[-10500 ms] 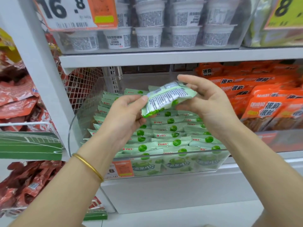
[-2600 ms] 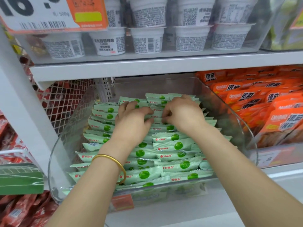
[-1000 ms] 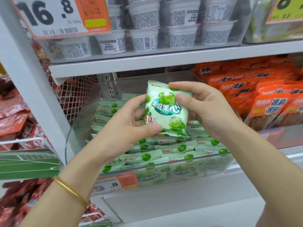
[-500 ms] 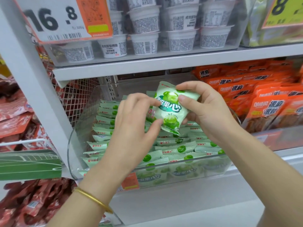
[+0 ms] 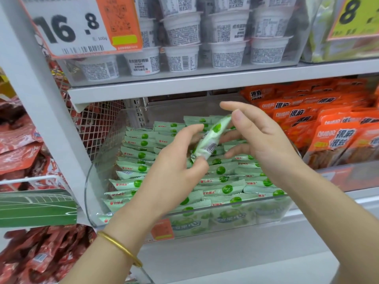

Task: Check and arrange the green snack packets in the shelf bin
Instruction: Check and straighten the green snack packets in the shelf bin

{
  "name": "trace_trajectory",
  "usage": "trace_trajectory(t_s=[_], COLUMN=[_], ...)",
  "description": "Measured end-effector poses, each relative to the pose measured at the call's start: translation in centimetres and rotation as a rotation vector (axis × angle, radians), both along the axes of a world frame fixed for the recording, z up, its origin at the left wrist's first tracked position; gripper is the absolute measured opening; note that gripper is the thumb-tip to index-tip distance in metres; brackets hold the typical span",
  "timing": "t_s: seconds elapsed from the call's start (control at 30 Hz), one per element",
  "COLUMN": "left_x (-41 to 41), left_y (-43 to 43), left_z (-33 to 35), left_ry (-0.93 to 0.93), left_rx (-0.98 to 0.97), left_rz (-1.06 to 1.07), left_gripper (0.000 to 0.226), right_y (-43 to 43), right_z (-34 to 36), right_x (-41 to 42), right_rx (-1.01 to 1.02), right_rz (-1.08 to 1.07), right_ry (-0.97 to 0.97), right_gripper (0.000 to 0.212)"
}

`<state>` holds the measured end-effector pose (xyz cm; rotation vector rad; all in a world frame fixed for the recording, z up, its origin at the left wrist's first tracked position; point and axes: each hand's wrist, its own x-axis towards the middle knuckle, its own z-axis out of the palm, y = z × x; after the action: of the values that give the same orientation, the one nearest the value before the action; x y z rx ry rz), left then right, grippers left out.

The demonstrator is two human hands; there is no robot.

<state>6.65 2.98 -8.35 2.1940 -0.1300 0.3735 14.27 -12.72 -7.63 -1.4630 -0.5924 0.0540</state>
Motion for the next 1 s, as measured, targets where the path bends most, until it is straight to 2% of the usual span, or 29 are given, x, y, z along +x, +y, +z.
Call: trace_trajectory(t_s=[0.13, 0.27, 0.4, 0.53, 0.67, 0.83, 1.0], left_x=[0.2, 0.2, 0.2, 0.2, 0.1, 0.1, 0.1], left_y=[0.3, 0.4, 0.7, 0.9, 0.9, 0.6, 0.3], left_z=[0.4, 0.7, 0.7, 0.9, 0.7, 0.4, 0.4], left_ry=[0.102, 0.165, 0.236, 0.261, 0.234, 0.138, 0.037], left_rx=[-0.29, -0.527, -0.717, -0.845, -0.793, -0.586, -0.451], left_rz=[-0.104, -0.158, -0.209, -0.292, -0.304, -0.167, -0.108], left_gripper=[0.04, 0.034, 0.038, 0.038, 0.046, 0.044, 0.051], right_y=[-0.1, -0.5, -0.4, -0.4, -0.1, 0.4, 0.8], right_z=[-0.1, -0.2, -0.3, -0.2, 0.0, -0.2, -0.4], right_x=[0.3, 0.7, 0.9, 0.8, 0.5, 0.5, 0.5], right_rx=[-0.032, -0.131, -0.06, 0.114, 0.159, 0.192, 0.192], right_rz=[-0.18, -0.263, -0.143, 0.058, 0.111, 0.041, -0.007], right_ry=[-0.118, -0.212, -0.144, 0.081, 0.084, 0.073, 0.077], right_gripper=[0.027, 0.021, 0.023, 0.03, 0.031, 0.029, 0.025])
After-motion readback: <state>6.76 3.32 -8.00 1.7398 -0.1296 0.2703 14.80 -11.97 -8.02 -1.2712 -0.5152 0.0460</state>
